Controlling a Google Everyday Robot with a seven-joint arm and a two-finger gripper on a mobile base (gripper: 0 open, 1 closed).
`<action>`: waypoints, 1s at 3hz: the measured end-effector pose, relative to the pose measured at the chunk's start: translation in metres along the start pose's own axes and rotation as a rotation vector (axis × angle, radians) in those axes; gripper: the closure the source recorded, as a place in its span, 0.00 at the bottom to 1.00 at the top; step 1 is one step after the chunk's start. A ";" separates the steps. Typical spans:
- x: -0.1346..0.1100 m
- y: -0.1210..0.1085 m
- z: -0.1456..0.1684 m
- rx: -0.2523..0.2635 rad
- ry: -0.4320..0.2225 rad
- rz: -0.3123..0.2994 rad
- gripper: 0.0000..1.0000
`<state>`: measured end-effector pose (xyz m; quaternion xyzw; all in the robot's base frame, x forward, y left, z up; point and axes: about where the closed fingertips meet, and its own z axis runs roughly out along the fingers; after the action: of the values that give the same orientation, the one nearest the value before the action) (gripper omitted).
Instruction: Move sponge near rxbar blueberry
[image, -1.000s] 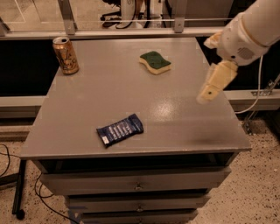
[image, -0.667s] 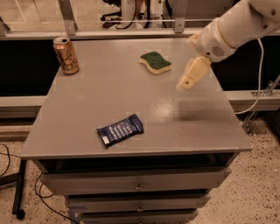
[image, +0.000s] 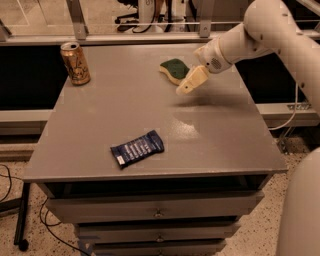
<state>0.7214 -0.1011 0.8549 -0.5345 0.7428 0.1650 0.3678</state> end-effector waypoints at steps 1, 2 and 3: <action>0.000 -0.029 0.024 0.027 -0.039 0.043 0.00; 0.003 -0.044 0.037 0.036 -0.026 0.091 0.17; 0.004 -0.052 0.041 0.036 -0.015 0.128 0.41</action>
Offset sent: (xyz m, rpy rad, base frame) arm 0.0776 -0.0040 -0.0243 0.0560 0.0612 -0.1506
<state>0.7835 -0.0970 0.8322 -0.4778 0.7757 0.1787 0.3716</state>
